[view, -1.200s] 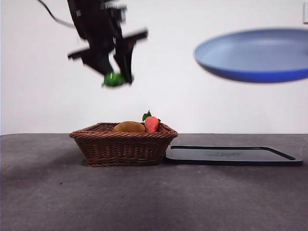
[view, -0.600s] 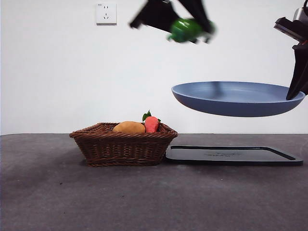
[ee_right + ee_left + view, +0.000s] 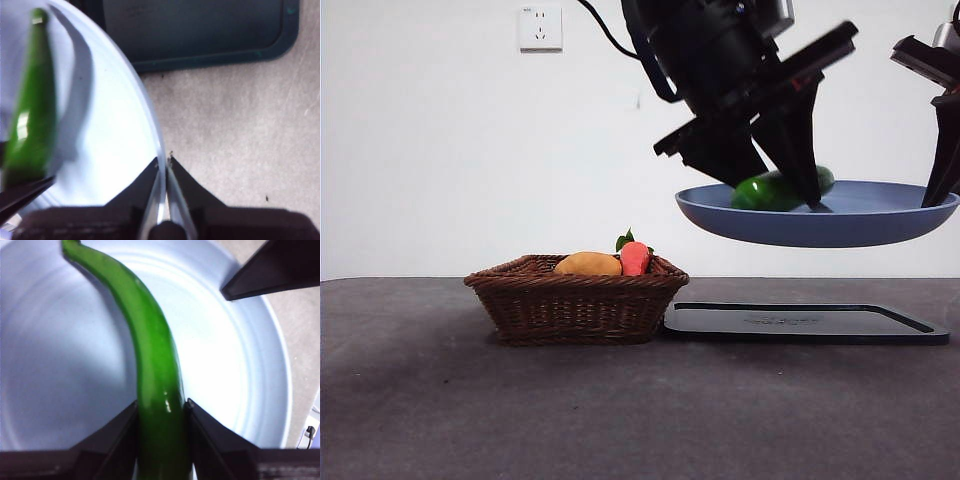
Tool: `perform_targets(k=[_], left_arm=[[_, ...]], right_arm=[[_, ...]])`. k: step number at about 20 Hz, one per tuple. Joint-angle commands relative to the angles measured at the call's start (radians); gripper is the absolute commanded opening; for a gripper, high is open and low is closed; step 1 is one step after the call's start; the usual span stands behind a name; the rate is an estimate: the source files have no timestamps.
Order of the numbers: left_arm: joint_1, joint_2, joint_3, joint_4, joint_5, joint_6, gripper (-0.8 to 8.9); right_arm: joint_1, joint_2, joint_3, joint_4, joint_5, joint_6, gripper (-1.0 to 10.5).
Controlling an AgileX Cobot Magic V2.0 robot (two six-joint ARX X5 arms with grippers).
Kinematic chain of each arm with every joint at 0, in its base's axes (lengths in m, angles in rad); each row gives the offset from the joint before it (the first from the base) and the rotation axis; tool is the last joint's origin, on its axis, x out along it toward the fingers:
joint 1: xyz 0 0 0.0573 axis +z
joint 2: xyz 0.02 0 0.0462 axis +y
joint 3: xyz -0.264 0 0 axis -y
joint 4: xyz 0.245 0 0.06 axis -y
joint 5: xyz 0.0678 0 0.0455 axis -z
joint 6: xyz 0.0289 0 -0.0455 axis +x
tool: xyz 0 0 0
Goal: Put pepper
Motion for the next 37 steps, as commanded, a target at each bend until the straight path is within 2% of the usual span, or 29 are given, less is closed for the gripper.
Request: perform_targets(k=[1,5,12,17,21,27,31,37], left_arm=[[-0.015,0.023,0.015,0.014,-0.002,0.024,1.29],[-0.018,0.023,0.015,-0.001,0.0,0.023,2.33],[-0.02,-0.01,0.016,-0.02,0.007,0.023,2.33],[-0.019,-0.138,0.016,-0.049,0.005,0.028,2.33],[-0.014,-0.29,0.016,-0.119,0.002,0.062,2.33],[0.02,-0.539,0.016,-0.226,-0.034,0.098,2.33],[0.036,-0.671,0.016,-0.275,-0.079,0.101,2.33],[0.038,-0.767,0.016,-0.314,-0.115,0.1,2.33]], right_arm=[[0.003,0.01,0.021,-0.004,-0.009,0.014,0.1],[0.003,0.01,0.021,-0.016,-0.009,0.031,0.1],[0.003,0.01,0.021,-0.051,-0.008,0.073,0.1],[0.002,0.01,0.021,-0.055,-0.002,0.122,0.1],[-0.011,0.039,0.024,0.001,-0.001,0.189,0.1],[-0.04,0.216,0.15,0.044,0.006,0.213,0.1],[-0.045,0.375,0.287,0.056,0.053,0.212,0.1],[-0.045,0.534,0.37,0.135,0.051,0.212,0.1]])
